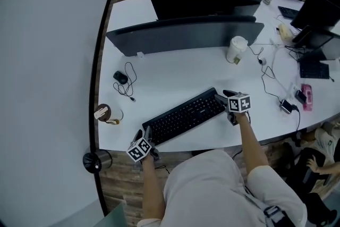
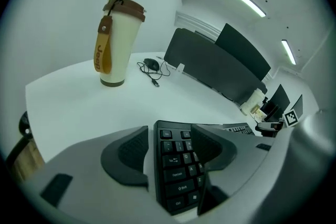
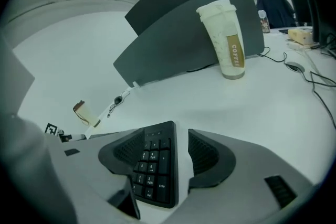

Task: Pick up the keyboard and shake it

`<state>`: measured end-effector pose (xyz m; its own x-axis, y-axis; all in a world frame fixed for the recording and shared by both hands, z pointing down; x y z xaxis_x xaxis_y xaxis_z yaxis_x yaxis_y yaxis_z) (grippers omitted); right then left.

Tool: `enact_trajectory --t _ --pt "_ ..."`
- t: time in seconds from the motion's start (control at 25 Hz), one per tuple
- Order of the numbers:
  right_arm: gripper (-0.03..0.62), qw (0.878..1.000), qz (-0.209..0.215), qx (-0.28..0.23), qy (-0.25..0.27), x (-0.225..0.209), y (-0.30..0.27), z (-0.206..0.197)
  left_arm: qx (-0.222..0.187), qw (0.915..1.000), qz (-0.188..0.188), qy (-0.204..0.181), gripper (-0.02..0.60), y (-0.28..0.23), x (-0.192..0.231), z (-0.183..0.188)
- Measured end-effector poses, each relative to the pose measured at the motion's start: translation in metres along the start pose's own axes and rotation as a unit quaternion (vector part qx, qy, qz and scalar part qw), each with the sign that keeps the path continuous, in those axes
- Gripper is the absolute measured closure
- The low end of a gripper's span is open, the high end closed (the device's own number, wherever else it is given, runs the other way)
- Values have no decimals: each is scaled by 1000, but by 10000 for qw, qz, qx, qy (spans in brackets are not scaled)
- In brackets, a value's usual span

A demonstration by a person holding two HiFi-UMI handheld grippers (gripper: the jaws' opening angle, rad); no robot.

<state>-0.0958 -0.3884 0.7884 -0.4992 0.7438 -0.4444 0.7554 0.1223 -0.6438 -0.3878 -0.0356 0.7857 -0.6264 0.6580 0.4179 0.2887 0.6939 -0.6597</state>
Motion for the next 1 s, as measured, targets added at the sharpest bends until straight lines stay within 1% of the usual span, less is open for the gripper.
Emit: enact_trajectory --t 0.12,0.2,0.28,0.4,0.44,0.48,0.52,0.64,0.68,0.76,0.88,1.0 --pt "318 9990 63 400 192 2 -17 -4 264 9994 220 -28 293 -11 6 0" --pt "316 9982 14 523 290 0 -26 -3 410 9990 199 2 280 -22 3 -4" --pt "316 9982 -19 537 251 -1 -32 -5 496 9986 205 -19 274 -29 -1 -9" --pt "315 9988 -59 459 163 5 -38 -10 390 9987 331 17 265 -30 -4 -11" --pt "315 9992 -104 380 113 6 -38 -10 317 9990 305 70 265 -31 -6 -10" --pt "322 9995 -150 280 35 7 -38 -10 245 9994 209 129 268 -32 -9 -10" --pt "322 9996 -201 182 -42 7 -36 -11 182 9996 56 191 238 -32 -12 -8" --pt "322 9996 -233 68 -135 5 -25 -19 99 9978 -532 381 238 -32 -16 -3" --pt "322 9997 -185 47 -165 4 -18 -23 96 9969 -694 366 238 -33 -17 -1" --pt "322 9994 -88 -124 -295 2 -3 -27 76 9954 -932 207 238 -36 -22 6" --pt "322 9957 -75 -697 -611 2 23 -32 19 9900 -1412 44 238 -40 -37 20" --pt "324 9873 -221 -1358 -790 4 55 -34 -24 9815 -1914 -15 238 -46 -49 26"
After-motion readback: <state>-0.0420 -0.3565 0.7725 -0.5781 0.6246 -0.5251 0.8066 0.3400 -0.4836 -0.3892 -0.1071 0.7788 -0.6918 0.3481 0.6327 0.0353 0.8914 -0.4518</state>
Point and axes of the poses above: the fingertips, and each gripper's own axes: y backward along the fingers, x to its left, z out of its top, the point moved 2 cm from there along y, backward along the fingers, and after that the axes turned 2 degrees about y, right-handed, at the moved point
